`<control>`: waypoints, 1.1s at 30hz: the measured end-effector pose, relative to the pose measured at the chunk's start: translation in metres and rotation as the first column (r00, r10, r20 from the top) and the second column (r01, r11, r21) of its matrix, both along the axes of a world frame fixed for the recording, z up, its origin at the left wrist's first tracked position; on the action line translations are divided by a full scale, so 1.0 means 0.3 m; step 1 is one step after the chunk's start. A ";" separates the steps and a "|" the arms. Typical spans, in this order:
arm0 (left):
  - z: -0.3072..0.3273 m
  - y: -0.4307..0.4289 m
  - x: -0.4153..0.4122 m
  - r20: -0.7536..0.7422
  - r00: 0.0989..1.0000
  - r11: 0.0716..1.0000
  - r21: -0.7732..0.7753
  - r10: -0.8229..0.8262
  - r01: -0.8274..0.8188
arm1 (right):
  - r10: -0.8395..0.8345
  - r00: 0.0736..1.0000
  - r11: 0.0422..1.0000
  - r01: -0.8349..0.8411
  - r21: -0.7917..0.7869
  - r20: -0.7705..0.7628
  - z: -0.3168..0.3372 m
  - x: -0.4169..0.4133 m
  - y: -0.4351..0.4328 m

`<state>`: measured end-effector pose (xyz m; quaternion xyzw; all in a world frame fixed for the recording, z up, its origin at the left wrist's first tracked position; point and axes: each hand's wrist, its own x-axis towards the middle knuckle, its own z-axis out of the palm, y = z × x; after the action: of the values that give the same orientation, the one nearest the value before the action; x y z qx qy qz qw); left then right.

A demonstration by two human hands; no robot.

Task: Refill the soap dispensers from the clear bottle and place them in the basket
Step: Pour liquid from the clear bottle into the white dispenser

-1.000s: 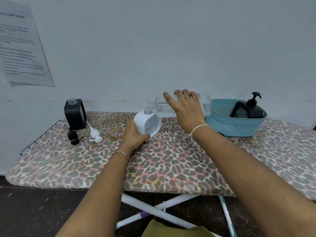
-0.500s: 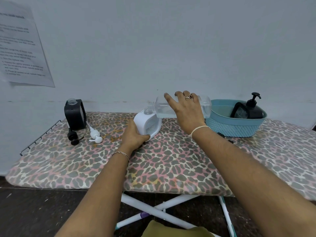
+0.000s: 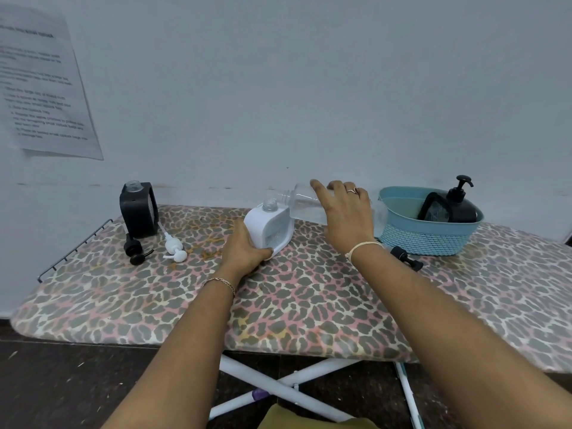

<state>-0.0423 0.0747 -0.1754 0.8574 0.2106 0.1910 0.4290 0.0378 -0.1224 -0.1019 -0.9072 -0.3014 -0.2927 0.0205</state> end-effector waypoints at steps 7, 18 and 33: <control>0.001 0.006 -0.008 0.004 1.000 0.998 -0.055 -0.028 0.028 | 0.040 0.959 0.919 0.075 0.388 -0.280 -0.040 0.023 0.007; -0.005 0.027 0.000 0.024 0.996 0.988 -0.129 -0.082 0.084 | 0.261 0.856 0.521 0.264 0.812 -0.446 -0.076 0.044 0.044; -0.004 0.020 0.002 0.059 0.994 0.986 -0.135 -0.088 0.095 | 0.339 0.809 0.404 0.336 0.851 -0.481 -0.133 0.046 0.052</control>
<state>-0.0418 0.0806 -0.1766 0.8292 0.1721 0.1787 0.5008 0.0517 -0.1069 -0.1418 -0.7856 -0.0693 -0.1121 0.6046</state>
